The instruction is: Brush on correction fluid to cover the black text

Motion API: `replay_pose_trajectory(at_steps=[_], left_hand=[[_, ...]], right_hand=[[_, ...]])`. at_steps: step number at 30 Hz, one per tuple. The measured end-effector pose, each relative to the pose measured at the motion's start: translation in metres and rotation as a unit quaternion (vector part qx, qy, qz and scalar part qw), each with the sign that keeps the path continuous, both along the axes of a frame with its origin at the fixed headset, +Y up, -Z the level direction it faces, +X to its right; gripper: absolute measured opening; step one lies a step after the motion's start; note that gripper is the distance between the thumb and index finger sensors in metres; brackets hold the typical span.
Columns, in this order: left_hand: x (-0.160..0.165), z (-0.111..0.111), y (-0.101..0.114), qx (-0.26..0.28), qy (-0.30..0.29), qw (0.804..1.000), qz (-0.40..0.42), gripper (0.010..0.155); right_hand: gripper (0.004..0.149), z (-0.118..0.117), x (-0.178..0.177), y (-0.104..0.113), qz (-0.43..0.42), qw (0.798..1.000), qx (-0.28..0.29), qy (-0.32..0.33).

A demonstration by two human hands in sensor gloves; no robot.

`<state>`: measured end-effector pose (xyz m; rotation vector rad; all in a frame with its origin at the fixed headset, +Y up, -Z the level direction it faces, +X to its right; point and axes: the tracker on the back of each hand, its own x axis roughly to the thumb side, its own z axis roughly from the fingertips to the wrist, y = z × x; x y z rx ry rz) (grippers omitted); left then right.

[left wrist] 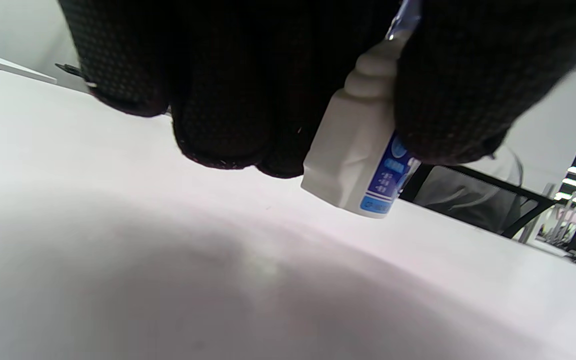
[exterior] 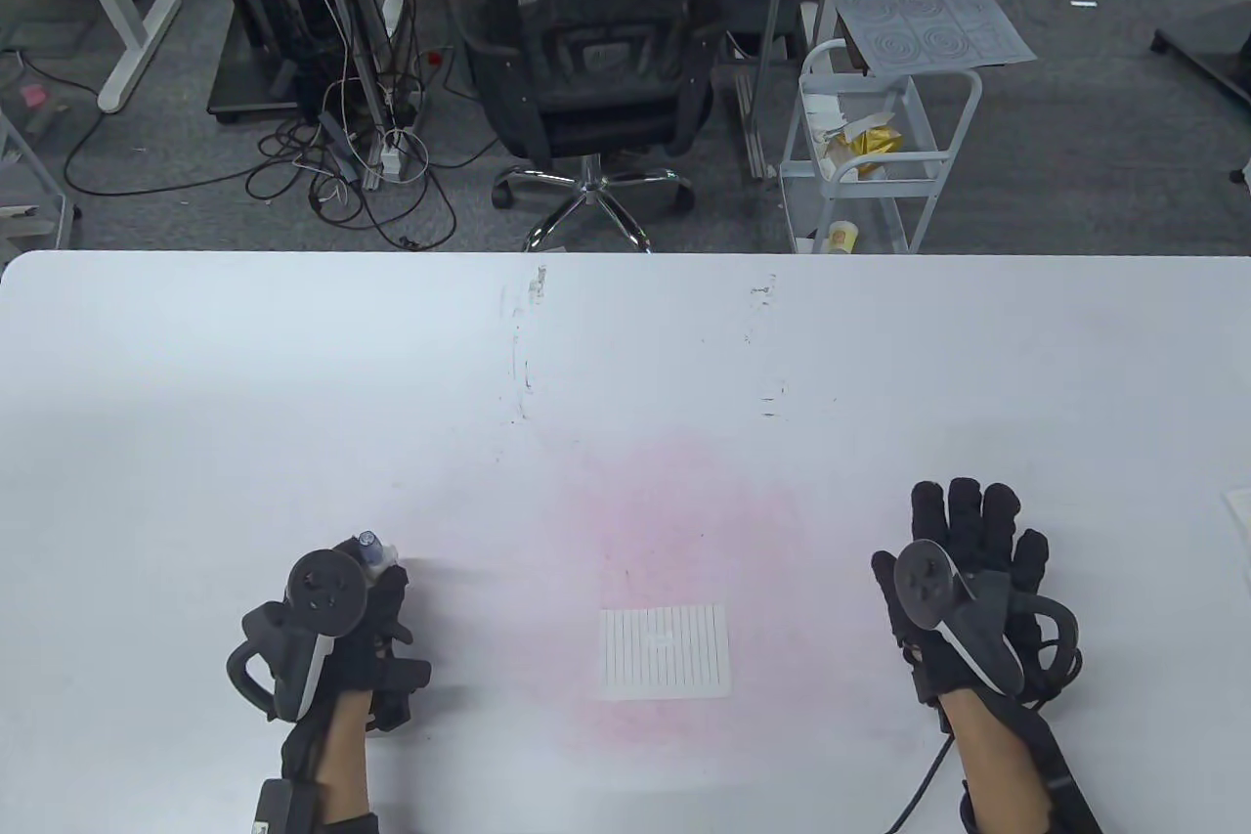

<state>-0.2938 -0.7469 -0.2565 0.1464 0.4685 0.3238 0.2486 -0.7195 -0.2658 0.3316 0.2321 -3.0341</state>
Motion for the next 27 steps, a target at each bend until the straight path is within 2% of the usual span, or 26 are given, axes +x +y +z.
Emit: replay_pose_trajectory(at_steps=[6,17,20,22,27], left_hand=[[-0.001,-0.002,-0.008,-0.039,0.009,0.999,-0.015,0.059],[-0.003,0.004,-0.007,-0.053,0.017,0.998,0.007,0.064],[-0.004,0.007,0.000,-0.039,0.013,0.999,0.024,0.072],[-0.003,0.011,0.012,-0.009,0.007,1.000,0.029,0.076],[0.016,0.021,0.047,0.062,-0.055,0.996,0.014,0.083]], right_hand=[[0.079,-0.001,-0.002,-0.003,-0.013,1.000,-0.005,0.010],[0.079,-0.003,-0.004,-0.010,-0.048,0.998,-0.023,0.037],[0.079,-0.004,-0.004,-0.011,-0.059,0.997,-0.025,0.038],[0.079,-0.004,-0.004,-0.012,-0.063,0.997,-0.024,0.040],[0.079,-0.004,-0.005,-0.010,-0.074,0.996,-0.017,0.045]])
